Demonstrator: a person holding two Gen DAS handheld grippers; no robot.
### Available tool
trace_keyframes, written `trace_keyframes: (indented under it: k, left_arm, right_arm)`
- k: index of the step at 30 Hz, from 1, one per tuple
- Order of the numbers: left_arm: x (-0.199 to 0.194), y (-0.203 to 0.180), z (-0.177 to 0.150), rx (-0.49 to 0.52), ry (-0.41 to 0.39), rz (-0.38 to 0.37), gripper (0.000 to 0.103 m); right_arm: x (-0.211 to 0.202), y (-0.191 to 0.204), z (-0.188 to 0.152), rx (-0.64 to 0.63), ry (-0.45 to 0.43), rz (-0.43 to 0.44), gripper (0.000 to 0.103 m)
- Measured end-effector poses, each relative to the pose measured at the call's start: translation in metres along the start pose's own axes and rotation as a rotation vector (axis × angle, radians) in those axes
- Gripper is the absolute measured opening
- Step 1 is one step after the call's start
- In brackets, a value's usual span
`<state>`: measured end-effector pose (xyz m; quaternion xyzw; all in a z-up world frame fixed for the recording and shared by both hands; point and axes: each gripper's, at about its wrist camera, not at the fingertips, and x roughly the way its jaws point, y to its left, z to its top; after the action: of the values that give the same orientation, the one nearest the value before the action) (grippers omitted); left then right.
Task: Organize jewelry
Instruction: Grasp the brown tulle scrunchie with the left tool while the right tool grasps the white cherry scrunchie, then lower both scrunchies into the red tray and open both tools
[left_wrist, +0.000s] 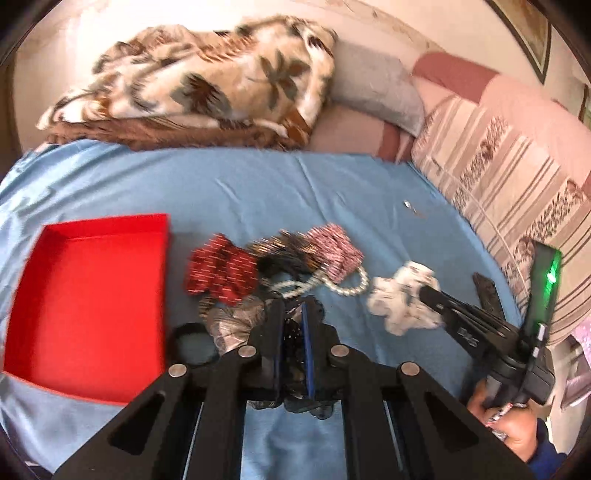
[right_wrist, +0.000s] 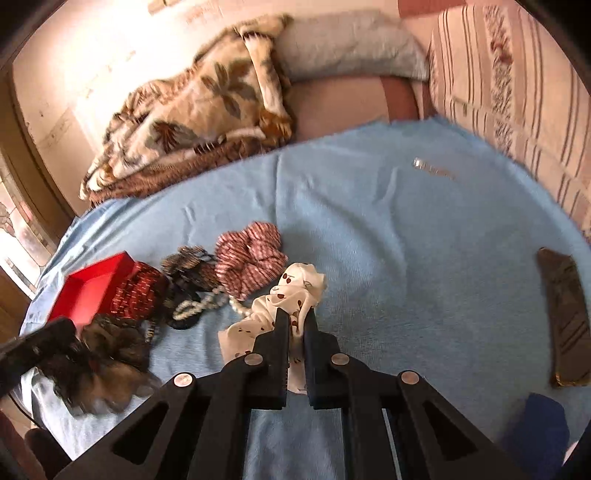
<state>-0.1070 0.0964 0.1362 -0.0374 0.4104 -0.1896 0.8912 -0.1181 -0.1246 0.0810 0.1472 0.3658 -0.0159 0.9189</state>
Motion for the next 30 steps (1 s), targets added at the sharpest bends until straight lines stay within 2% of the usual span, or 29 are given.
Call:
trace_keyframes:
  k: [4, 8, 16, 20, 26, 30]
  left_arm:
    - [-0.021, 0.031, -0.003, -0.041, -0.026, 0.011, 0.009]
    - [-0.033, 0.063, 0.002, -0.077, -0.059, 0.063, 0.009]
    - [-0.031, 0.144, 0.02, -0.166, -0.096, 0.194, 0.009]
    - [-0.02, 0.187, 0.03, -0.215, -0.106, 0.233, 0.009]
    - [0.005, 0.24, 0.05, -0.271, -0.122, 0.297, 0.009]
    - [0.016, 0.271, 0.056, -0.306, -0.121, 0.333, 0.009]
  right_arm:
    - [-0.02, 0.018, -0.005, -0.025, -0.008, 0.037, 0.008]
    - [-0.028, 0.044, -0.004, -0.063, 0.013, 0.095, 0.008]
    - [-0.018, 0.135, 0.012, -0.211, 0.06, 0.228, 0.008]
    - [0.007, 0.187, 0.022, -0.271, 0.089, 0.277, 0.008]
    - [0.062, 0.252, 0.032, -0.348, 0.141, 0.285, 0.008]
    - [0.103, 0.281, 0.035, -0.366, 0.186, 0.279, 0.008]
